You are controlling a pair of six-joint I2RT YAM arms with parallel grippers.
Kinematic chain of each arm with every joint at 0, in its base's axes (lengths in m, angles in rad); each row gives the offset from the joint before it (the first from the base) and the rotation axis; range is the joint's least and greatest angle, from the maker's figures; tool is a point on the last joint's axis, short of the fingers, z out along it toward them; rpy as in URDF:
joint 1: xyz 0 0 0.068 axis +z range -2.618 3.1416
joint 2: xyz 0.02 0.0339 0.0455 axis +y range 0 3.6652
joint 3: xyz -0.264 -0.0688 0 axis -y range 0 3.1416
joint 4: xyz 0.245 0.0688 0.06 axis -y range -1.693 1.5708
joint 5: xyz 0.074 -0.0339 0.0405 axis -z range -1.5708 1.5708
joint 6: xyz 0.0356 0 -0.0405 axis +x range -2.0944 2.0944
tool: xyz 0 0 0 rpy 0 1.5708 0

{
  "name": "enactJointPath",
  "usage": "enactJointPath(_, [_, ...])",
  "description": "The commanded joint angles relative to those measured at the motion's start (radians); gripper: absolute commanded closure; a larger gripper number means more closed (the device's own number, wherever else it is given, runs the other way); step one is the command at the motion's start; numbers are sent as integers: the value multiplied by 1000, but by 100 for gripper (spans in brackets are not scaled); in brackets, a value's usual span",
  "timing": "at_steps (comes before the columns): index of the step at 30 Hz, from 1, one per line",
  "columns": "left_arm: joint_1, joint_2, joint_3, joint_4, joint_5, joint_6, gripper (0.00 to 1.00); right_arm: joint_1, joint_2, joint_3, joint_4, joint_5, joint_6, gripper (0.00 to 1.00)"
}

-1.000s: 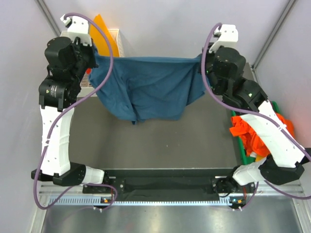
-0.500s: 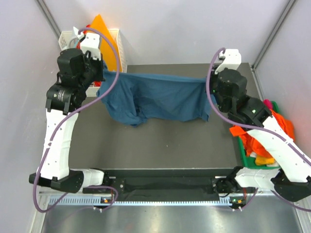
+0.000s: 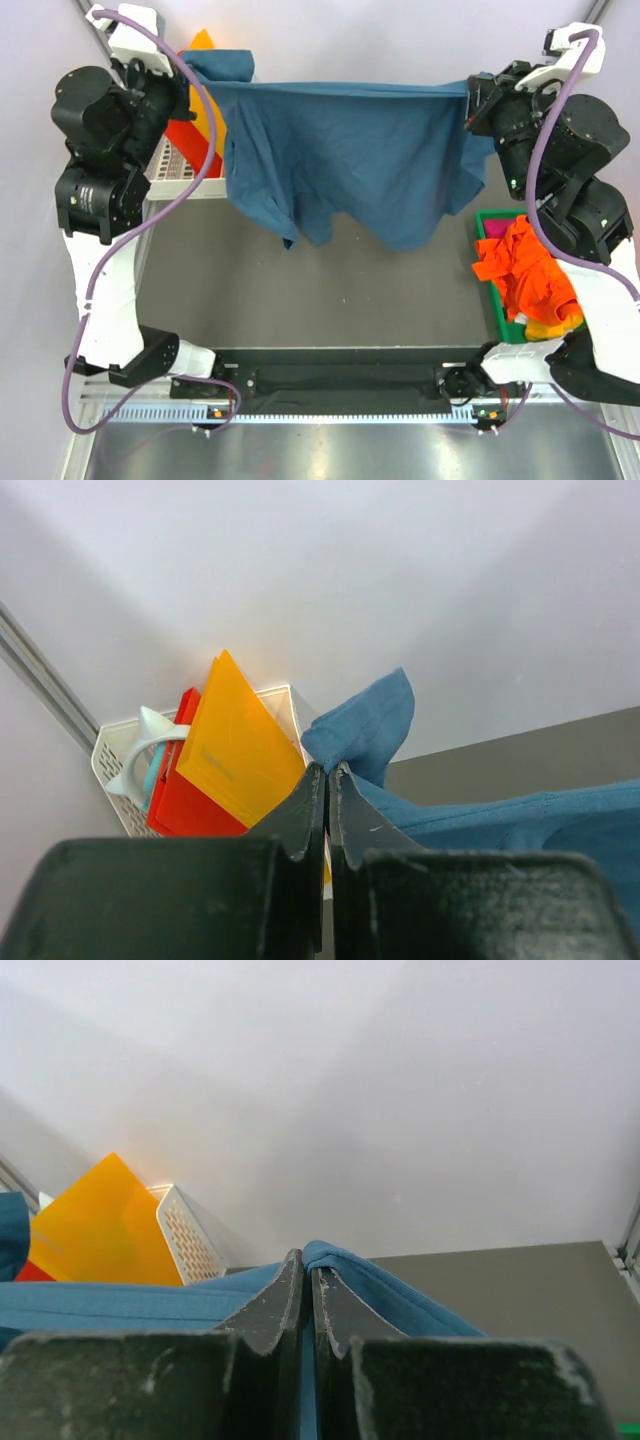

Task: Fold and stack the t-shirts
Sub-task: Flatten out the tshirt

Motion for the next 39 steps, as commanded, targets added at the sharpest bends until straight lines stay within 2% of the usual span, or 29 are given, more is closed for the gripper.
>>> enactJointPath(1, [41,-37,16,69,-225,95,100,-47,-30,39,-17,183,-110,100])
enactJointPath(8, [41,-117,-47,40,-207,89,100,-47,-142,-154,-33,170,-56,100])
enactJointPath(13, [41,-159,-60,-29,-153,49,100,-47,-196,-191,-88,173,-38,100])
enactJointPath(16, [41,-197,-222,-42,-106,17,100,-47,-217,-294,-85,176,-18,100])
enactJointPath(19, [41,-234,-524,-21,-49,-14,100,-47,-234,-427,-74,154,42,100])
enactJointPath(25, [40,-225,-854,-2,35,-34,100,-50,-247,-598,-65,115,142,100])
enactJointPath(29, [9,-208,-962,10,82,-28,100,-50,-251,-610,-68,118,145,100])
enactJointPath(34, [-95,-194,-1068,36,114,-23,100,-49,-247,-616,-74,114,153,100])
enactJointPath(39, [-184,-154,-1041,58,187,-43,100,-50,-241,-626,-80,98,174,100])
